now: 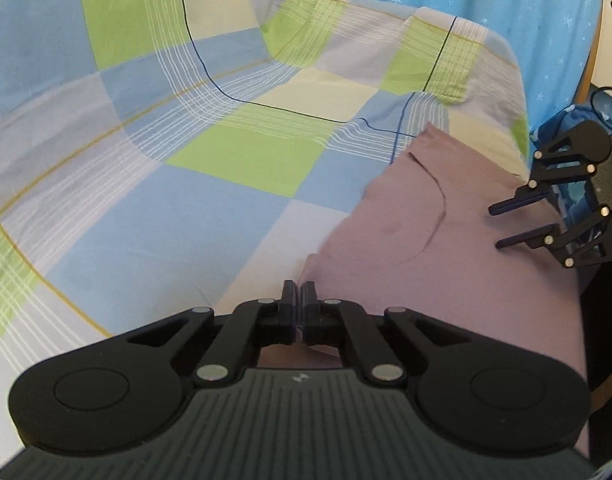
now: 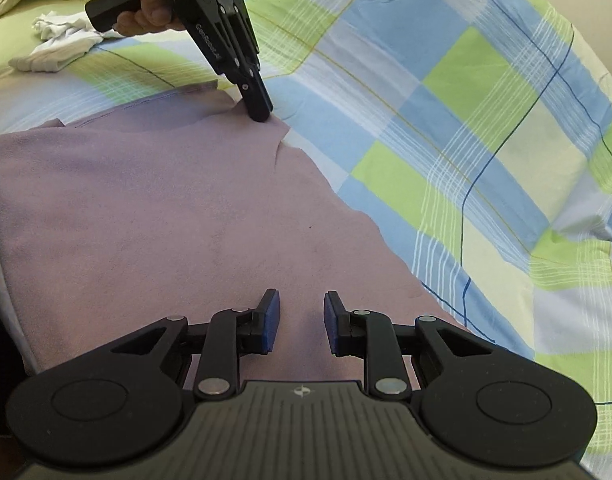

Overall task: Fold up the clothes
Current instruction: 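Open both grippers and lift them away from the folded T-shirt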

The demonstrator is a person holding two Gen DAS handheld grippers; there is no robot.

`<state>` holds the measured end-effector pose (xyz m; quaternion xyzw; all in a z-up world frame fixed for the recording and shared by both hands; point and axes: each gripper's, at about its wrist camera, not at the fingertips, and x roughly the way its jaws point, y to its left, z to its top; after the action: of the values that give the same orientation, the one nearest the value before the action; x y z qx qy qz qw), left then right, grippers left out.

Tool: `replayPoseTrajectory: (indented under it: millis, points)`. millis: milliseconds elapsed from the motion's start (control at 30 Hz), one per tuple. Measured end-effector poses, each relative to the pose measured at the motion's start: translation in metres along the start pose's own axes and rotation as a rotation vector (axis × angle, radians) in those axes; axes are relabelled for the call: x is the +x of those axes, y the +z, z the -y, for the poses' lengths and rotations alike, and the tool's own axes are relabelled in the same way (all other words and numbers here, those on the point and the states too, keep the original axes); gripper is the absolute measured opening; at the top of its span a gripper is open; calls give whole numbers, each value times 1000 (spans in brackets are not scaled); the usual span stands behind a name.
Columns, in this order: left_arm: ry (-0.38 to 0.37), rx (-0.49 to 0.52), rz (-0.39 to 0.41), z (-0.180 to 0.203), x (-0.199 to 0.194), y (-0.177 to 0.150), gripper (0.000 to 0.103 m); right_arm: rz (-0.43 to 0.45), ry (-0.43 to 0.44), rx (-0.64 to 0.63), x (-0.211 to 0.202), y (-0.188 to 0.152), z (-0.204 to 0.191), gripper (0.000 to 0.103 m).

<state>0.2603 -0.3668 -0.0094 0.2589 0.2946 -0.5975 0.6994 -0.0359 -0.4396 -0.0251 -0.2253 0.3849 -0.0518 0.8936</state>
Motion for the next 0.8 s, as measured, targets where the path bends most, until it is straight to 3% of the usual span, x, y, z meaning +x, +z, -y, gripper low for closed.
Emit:
replayPoseTrajectory:
  millis: [67, 133, 200, 467, 667, 800]
  points:
    - [16, 20, -19, 3, 5, 0, 2, -9, -17, -26, -2, 1, -4, 26]
    - [72, 41, -30, 4, -1, 1, 12, -19, -35, -52, -8, 2, -8, 29]
    - [134, 62, -40, 5, -9, 3, 12, -32, -52, -73, -17, 4, -12, 31]
    - [369, 411, -138, 52, -82, -14, 16, 27, -80, -71, -71, 17, -48, 37]
    - [442, 681, -190, 101, -128, -44, 33, 79, -36, -65, -102, 29, -113, 43]
    - [447, 826, -207, 124, -146, -70, 40, 97, -42, -164, -109, 40, -168, 44]
